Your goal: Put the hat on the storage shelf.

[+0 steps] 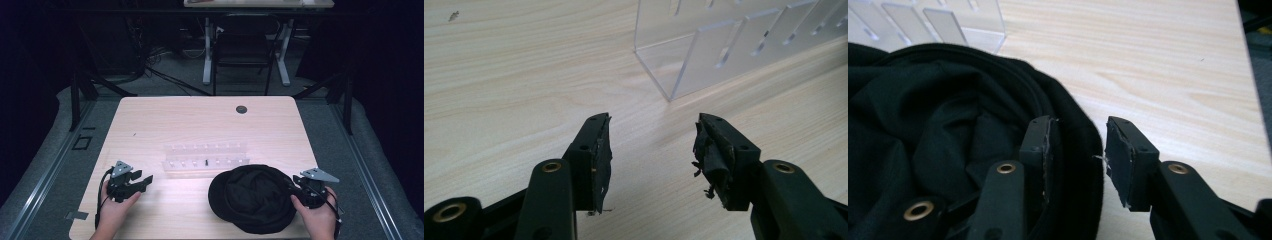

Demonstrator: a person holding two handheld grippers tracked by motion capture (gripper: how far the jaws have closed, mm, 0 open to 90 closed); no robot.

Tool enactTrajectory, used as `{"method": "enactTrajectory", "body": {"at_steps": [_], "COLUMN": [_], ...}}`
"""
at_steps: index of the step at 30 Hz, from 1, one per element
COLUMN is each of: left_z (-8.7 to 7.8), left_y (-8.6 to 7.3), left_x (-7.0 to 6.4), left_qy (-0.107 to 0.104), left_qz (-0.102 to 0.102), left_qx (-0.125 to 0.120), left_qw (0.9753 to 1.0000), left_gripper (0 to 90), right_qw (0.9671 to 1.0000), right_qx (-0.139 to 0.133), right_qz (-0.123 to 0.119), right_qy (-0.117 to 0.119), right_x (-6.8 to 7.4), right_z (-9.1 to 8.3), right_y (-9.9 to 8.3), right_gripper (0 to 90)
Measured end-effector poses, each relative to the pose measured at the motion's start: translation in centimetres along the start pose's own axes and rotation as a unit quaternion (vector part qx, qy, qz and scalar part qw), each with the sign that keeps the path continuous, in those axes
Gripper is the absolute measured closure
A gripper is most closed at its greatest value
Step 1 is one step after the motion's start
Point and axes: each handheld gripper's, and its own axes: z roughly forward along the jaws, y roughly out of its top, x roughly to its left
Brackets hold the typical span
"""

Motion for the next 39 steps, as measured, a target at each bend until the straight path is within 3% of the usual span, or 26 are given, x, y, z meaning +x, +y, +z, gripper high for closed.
{"method": "enactTrajectory", "body": {"at_steps": [12,17,26,28,32,35,39], "left_z": [-0.3,-0.3,-0.7,-0.7,-0.6,-0.6,-0.6], "left_y": [0.1,0.0,-0.1,0.0,0.0,0.0,0.0], "left_x": [-0.1,-0.1,0.0,0.0,0.1,0.0,-0.1], "left_qy": [0.005,0.005,0.006,0.006,0.004,0.003,0.002], "left_qz": [0.004,0.005,0.007,0.008,0.007,0.009,0.013], "left_qx": [-0.004,0.003,-0.003,-0.004,-0.003,-0.005,-0.003], "left_qw": [1.0000,1.0000,1.0000,0.9999,1.0000,0.9999,0.9999], "left_gripper": [47.0,47.0,47.0,46.9,46.9,46.8,46.8], "right_qw": [0.9996,0.9971,0.9925,0.9900,0.9867,0.9819,0.9778], "right_qx": [-0.015,0.040,0.089,0.106,0.135,0.154,0.179], "right_qz": [0.019,0.065,0.082,0.088,0.086,0.104,0.097], "right_qy": [-0.016,-0.001,0.019,0.033,0.026,0.037,0.050], "right_x": [-0.9,-1.5,-1.4,-1.6,-1.9,-2.1,-2.2], "right_z": [-0.7,-0.8,-1.3,-1.4,-1.5,-1.8,-1.9], "right_y": [0.1,0.9,2.7,3.1,3.8,4.0,4.1], "right_gripper": [61.8,65.2,62.5,62.5,63.8,66.4,70.8]}}
